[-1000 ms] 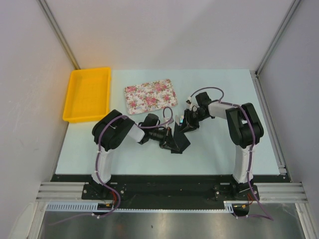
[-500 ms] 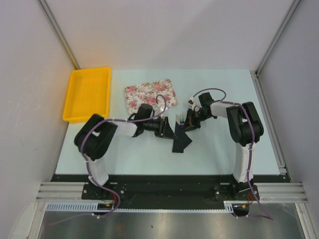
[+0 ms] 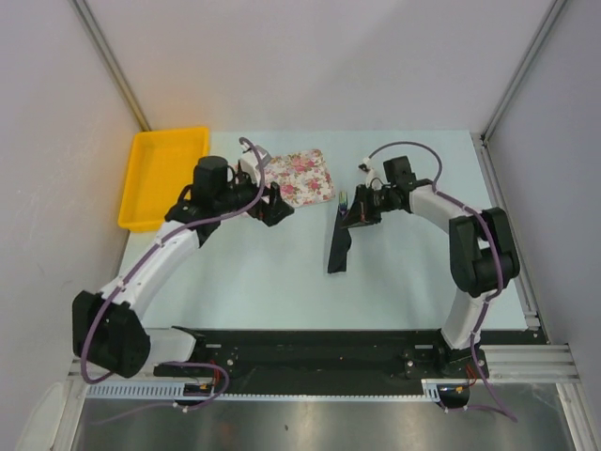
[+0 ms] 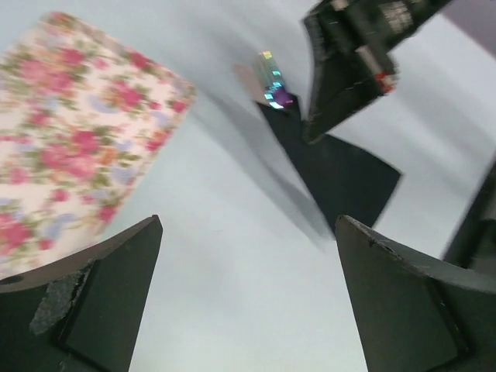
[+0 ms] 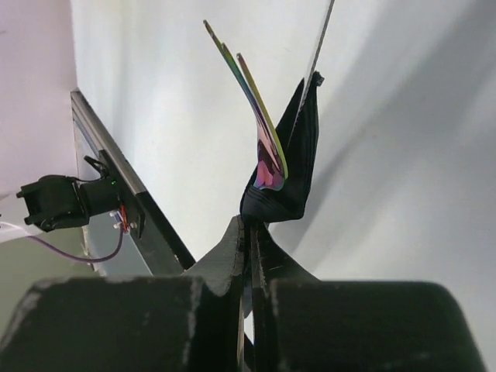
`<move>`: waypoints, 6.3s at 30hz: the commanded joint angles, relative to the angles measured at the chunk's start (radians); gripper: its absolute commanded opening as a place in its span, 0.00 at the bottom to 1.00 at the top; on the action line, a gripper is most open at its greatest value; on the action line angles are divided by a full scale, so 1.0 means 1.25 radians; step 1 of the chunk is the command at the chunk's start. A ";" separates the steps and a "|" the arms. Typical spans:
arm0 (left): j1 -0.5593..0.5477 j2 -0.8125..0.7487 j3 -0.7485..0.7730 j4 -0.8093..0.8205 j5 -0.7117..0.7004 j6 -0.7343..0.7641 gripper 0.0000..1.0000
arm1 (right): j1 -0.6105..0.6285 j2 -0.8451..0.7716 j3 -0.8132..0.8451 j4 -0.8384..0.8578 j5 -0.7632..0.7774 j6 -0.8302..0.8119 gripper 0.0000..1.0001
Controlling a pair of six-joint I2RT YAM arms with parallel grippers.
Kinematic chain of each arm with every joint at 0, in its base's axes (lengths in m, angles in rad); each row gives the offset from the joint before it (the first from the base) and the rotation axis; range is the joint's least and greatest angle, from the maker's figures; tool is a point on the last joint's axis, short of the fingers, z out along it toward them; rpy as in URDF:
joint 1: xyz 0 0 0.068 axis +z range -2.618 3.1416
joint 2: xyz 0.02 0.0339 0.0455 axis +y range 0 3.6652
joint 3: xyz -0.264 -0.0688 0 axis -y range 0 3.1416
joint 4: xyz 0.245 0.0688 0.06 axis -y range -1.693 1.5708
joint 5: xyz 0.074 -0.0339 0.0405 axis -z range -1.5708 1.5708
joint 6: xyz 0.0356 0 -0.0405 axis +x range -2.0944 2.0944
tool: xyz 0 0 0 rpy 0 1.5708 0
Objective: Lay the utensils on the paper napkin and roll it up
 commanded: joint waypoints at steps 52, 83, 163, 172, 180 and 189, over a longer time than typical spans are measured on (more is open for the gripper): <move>-0.277 -0.230 -0.136 0.441 0.261 -0.267 0.54 | 0.385 -0.624 0.093 -0.062 0.088 -0.294 0.00; -0.186 -0.235 -0.173 0.570 0.304 -0.403 0.00 | 0.389 -0.690 0.022 -0.100 0.150 -0.259 0.73; -0.111 -0.159 -0.018 0.368 -0.043 -0.444 0.00 | 0.245 -0.667 -0.023 0.094 0.310 -0.102 0.59; -0.111 -0.157 -0.008 0.423 -0.006 -0.517 0.00 | 0.329 -0.594 -0.060 0.261 0.272 -0.092 0.61; -0.111 -0.170 -0.033 0.516 0.065 -0.567 0.00 | 0.338 -0.572 -0.088 0.285 0.240 -0.109 0.63; -0.116 -0.167 -0.049 0.634 0.165 -0.609 0.00 | 0.342 -0.583 -0.103 0.286 0.206 -0.119 0.63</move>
